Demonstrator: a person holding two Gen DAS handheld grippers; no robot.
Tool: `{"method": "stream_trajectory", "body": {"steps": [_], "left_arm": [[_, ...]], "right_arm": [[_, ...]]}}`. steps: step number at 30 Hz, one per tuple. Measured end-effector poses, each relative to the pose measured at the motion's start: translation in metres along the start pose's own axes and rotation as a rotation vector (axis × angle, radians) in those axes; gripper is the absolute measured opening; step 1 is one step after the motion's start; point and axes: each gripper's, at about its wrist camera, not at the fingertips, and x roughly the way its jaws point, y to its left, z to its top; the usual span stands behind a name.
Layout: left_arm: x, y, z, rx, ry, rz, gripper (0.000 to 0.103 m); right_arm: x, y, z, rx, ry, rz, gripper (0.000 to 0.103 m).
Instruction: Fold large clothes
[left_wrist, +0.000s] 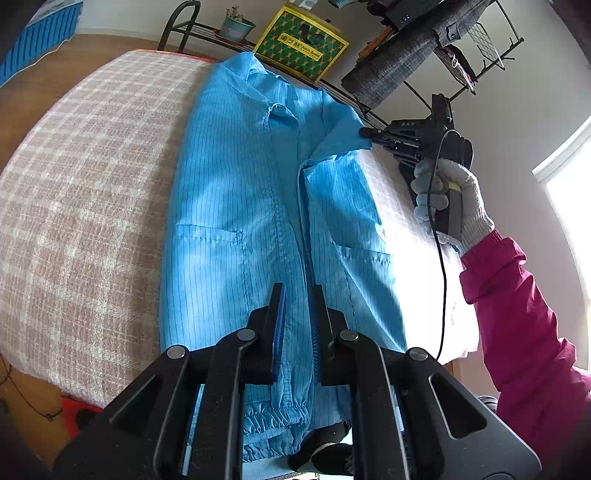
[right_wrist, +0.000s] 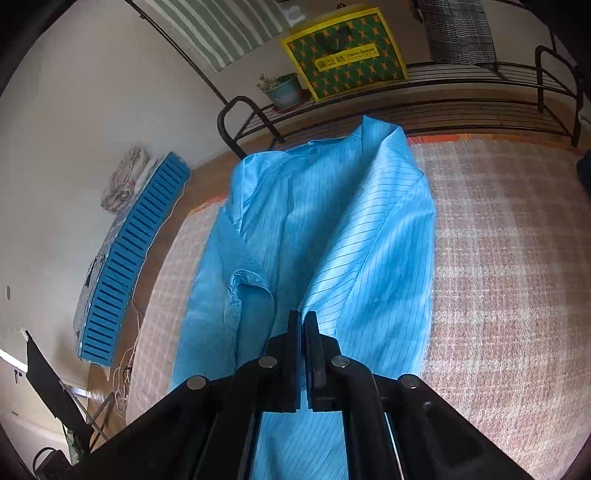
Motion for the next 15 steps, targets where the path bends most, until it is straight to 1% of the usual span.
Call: {"method": "stream_trajectory", "body": {"steps": [2,5,9,10,11,12,14,15], "left_arm": [[-0.001,0.0,0.001,-0.007,0.0,-0.012,0.011],[-0.003,-0.001,0.003,-0.014,-0.004,-0.018,0.01],[-0.008,-0.003,0.005,-0.017,-0.016,-0.028,0.011],[-0.009,-0.003,0.005,-0.015,-0.021,-0.026,0.01],[-0.01,-0.003,0.006,-0.014,-0.024,-0.022,0.01],[-0.01,-0.002,0.007,-0.015,-0.027,-0.019,0.011],[-0.01,0.001,0.008,-0.019,-0.027,-0.009,0.011],[-0.01,0.003,0.008,-0.025,-0.028,-0.006,0.01]], "right_arm": [[0.012,0.017,0.012,-0.025,0.006,-0.003,0.0],[0.043,0.038,0.024,-0.049,0.025,-0.027,0.0],[0.092,0.05,0.029,-0.049,0.062,-0.062,0.0],[0.103,0.052,0.03,-0.048,0.071,-0.057,0.0],[0.112,0.053,0.03,-0.044,0.078,-0.048,0.005],[0.12,0.054,0.03,-0.036,0.084,-0.046,0.016],[0.125,0.058,0.03,-0.037,0.087,-0.032,0.032],[0.121,0.061,0.03,-0.052,0.084,-0.03,0.033]]}}
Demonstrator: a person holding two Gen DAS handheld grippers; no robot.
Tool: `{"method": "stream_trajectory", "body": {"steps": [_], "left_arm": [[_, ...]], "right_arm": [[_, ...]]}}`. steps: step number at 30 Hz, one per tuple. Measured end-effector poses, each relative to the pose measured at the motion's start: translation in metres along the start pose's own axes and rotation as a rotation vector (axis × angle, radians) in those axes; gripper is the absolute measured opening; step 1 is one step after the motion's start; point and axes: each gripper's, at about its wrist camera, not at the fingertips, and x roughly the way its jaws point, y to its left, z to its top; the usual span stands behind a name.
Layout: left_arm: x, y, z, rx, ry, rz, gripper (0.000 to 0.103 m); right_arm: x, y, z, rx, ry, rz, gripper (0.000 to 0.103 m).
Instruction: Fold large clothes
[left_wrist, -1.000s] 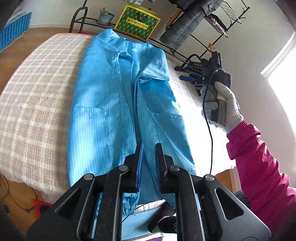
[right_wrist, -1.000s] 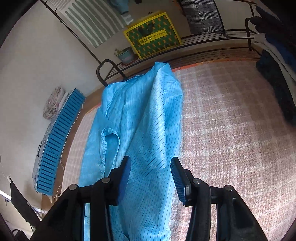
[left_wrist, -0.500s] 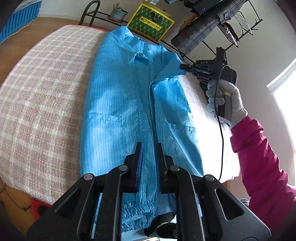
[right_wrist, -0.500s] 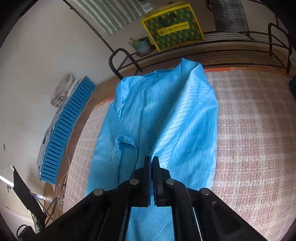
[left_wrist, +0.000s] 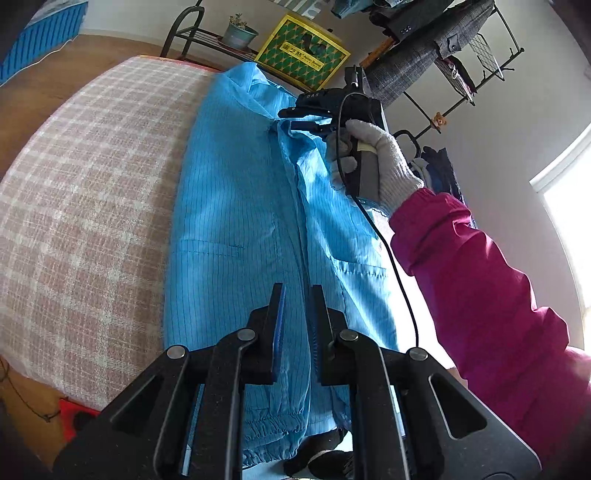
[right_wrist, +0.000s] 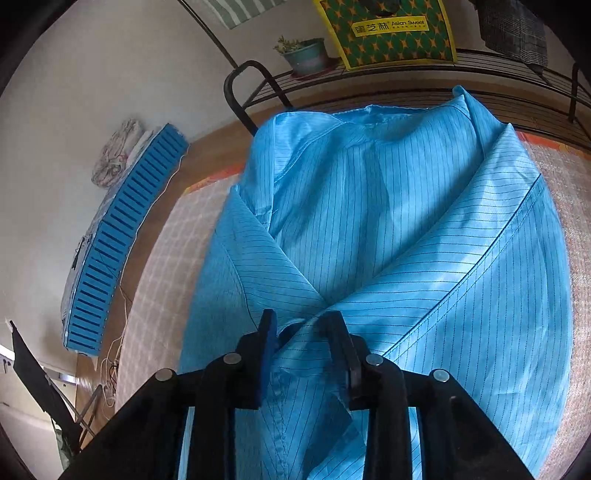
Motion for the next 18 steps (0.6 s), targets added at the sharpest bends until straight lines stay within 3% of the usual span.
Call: {"method": "stream_trajectory", "body": {"steps": [4,8,13,18], "left_arm": [[-0.006,0.006,-0.002,0.002,-0.017,0.026,0.01],[-0.011,0.014,-0.008,0.001,-0.015,0.04,0.011],[-0.006,0.028,-0.025,-0.01,0.027,0.062,0.011],[0.006,0.036,-0.05,-0.014,0.079,0.068,0.011]], "right_arm": [[-0.053,0.006,-0.016,-0.049,-0.046,0.02,0.033],[-0.127,0.003,-0.061,-0.111,-0.074,-0.007,0.032],[-0.19,-0.008,-0.167,-0.151,-0.073,-0.061,0.032],[-0.202,-0.008,-0.283,-0.19,-0.033,-0.169,0.032]]}}
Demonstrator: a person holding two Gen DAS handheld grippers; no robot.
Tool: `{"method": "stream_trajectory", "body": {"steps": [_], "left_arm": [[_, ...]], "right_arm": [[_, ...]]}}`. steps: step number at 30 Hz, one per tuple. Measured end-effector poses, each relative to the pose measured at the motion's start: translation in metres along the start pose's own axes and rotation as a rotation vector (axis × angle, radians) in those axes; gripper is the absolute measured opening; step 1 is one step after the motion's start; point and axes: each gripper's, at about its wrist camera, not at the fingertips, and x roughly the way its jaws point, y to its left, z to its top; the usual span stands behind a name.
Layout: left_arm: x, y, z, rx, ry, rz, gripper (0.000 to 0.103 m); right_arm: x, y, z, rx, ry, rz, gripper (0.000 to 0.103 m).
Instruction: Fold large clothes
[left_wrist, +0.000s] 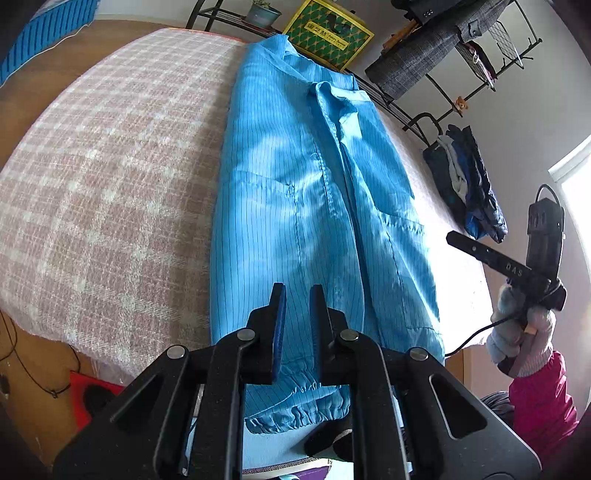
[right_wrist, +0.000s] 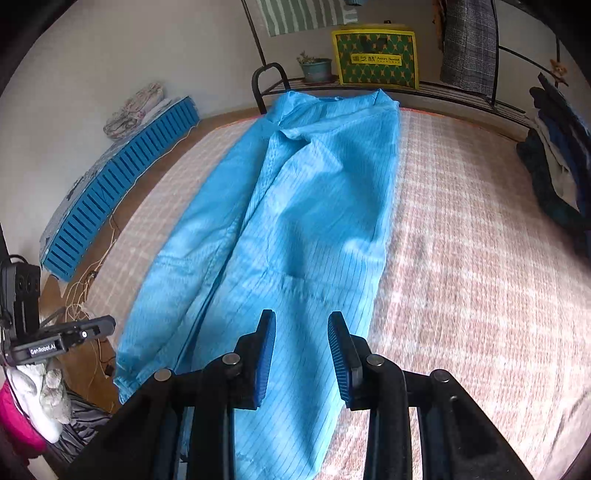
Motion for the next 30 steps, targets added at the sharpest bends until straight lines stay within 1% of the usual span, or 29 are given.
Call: {"method": "stream_trajectory", "body": {"steps": [2,4,7,9,11,14,17,18,20,21,23,26,27,30], "left_arm": [[0.006,-0.003,-0.009,-0.002,0.017,-0.015,0.011],[0.012,-0.012,-0.014,0.015,0.026,-0.028,0.011],[0.018,-0.033,-0.016,0.057,0.031,-0.046,0.011],[0.023,-0.048,-0.015,0.089,0.032,-0.051,0.011],[0.027,-0.063,-0.014,0.12,0.037,-0.061,0.011],[0.034,-0.085,-0.016,0.169,0.044,-0.083,0.011],[0.045,-0.104,-0.018,0.198,0.059,-0.112,0.011],[0.05,-0.109,-0.018,0.206,0.069,-0.121,0.011],[0.062,-0.117,-0.02,0.223,0.095,-0.128,0.011],[0.068,-0.12,-0.021,0.227,0.11,-0.125,0.011],[0.079,-0.121,-0.026,0.236,0.144,-0.116,0.011],[0.091,-0.119,-0.031,0.235,0.179,-0.098,0.011],[0.094,-0.119,-0.031,0.237,0.186,-0.089,0.011],[0.104,-0.116,-0.035,0.246,0.222,-0.067,0.011]], "right_arm": [[0.004,0.01,-0.032,-0.016,0.024,-0.032,0.032],[0.011,0.02,-0.053,-0.033,0.05,-0.019,0.032],[0.027,0.037,-0.073,-0.065,0.087,0.003,0.032],[0.028,0.042,-0.074,-0.08,0.088,0.019,0.032],[0.018,0.036,-0.068,-0.066,0.059,0.043,0.032],[-0.003,0.011,-0.052,0.007,-0.021,0.096,0.032],[-0.014,-0.02,-0.028,0.06,-0.08,0.085,0.032],[-0.013,-0.027,-0.019,0.064,-0.091,0.078,0.031],[-0.008,-0.037,0.0,0.068,-0.106,0.091,0.028],[-0.003,-0.04,0.009,0.062,-0.111,0.097,0.026],[0.009,-0.041,0.025,0.031,-0.12,0.08,0.026],[0.035,-0.04,0.048,0.021,-0.105,0.062,0.026],[0.043,-0.043,0.05,0.034,-0.095,0.059,0.026],[0.068,-0.054,0.053,0.046,-0.044,-0.002,0.025]]}}
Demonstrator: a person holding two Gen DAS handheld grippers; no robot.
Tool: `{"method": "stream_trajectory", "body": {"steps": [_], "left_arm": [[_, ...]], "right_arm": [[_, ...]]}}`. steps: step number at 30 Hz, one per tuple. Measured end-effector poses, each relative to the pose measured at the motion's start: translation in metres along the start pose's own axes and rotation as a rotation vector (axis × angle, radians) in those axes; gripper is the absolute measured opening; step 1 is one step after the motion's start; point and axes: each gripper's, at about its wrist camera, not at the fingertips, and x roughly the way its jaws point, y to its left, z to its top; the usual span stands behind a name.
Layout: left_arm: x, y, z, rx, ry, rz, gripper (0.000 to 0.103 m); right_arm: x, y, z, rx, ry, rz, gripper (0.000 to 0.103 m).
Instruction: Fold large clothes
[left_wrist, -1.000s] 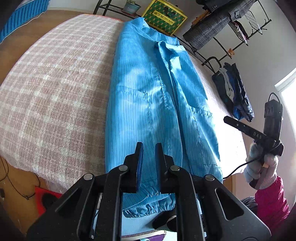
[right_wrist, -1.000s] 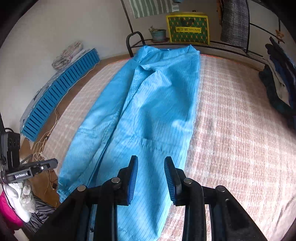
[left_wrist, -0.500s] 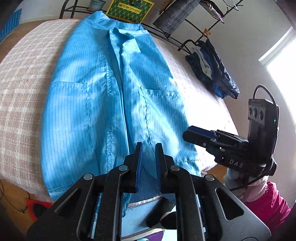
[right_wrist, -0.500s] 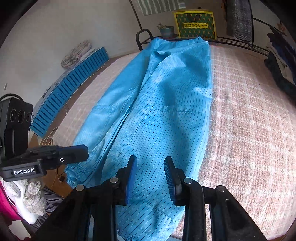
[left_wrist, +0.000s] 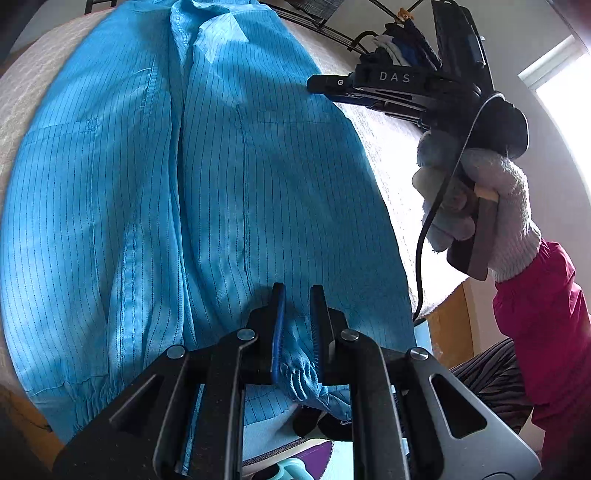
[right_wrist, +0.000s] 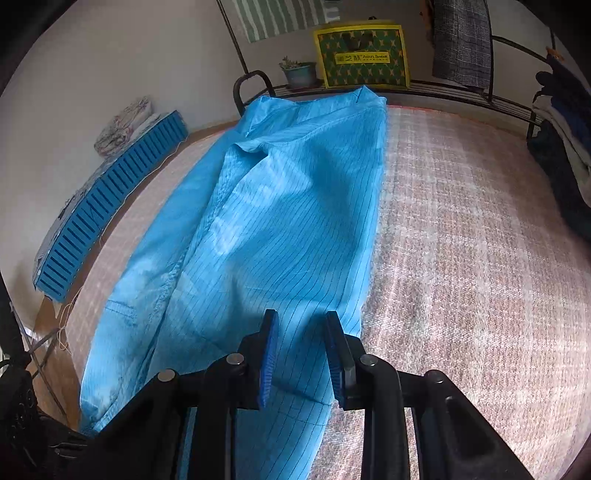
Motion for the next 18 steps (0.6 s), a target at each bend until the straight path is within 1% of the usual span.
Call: {"method": "stream_trajectory", "body": {"steps": [2,3,5,8,9,10,11,12,13,14,15,18], "left_arm": [[0.001,0.002,0.0,-0.007,0.0,-0.02,0.011],[0.001,0.003,0.001,-0.013,0.003,-0.026,0.011],[0.0,0.005,0.002,-0.025,0.004,-0.038,0.011],[-0.014,0.009,0.001,-0.038,-0.009,-0.071,0.011],[-0.022,0.009,0.0,-0.03,-0.026,-0.075,0.013],[-0.034,0.013,-0.001,-0.023,-0.051,-0.073,0.022],[-0.046,0.017,-0.004,-0.022,-0.084,-0.068,0.028],[-0.06,0.023,-0.007,-0.027,-0.119,-0.064,0.036],[-0.073,0.03,-0.011,-0.036,-0.154,-0.054,0.037],[-0.085,0.038,-0.014,-0.046,-0.183,-0.034,0.037],[-0.095,0.049,-0.018,-0.064,-0.21,-0.011,0.037],[-0.117,0.088,-0.026,-0.163,-0.26,0.046,0.037]], "right_arm": [[0.011,-0.008,-0.002,-0.007,0.033,-0.076,0.023],[0.014,-0.012,-0.003,-0.009,0.037,-0.098,0.019],[0.012,-0.015,-0.003,-0.01,0.029,-0.103,0.019],[-0.002,-0.013,-0.007,-0.003,0.006,-0.132,0.023],[-0.01,-0.012,-0.011,-0.001,-0.001,-0.129,0.024],[-0.019,-0.01,-0.016,0.001,-0.006,-0.116,0.026],[-0.029,-0.008,-0.023,0.007,-0.013,-0.102,0.033],[-0.039,-0.006,-0.031,0.017,-0.019,-0.089,0.04],[-0.048,-0.005,-0.039,0.033,-0.019,-0.068,0.044],[-0.055,-0.005,-0.049,0.055,-0.014,-0.042,0.053],[-0.062,-0.005,-0.059,0.08,-0.006,-0.015,0.057],[-0.069,-0.001,-0.091,0.132,0.069,0.049,0.057]]}}
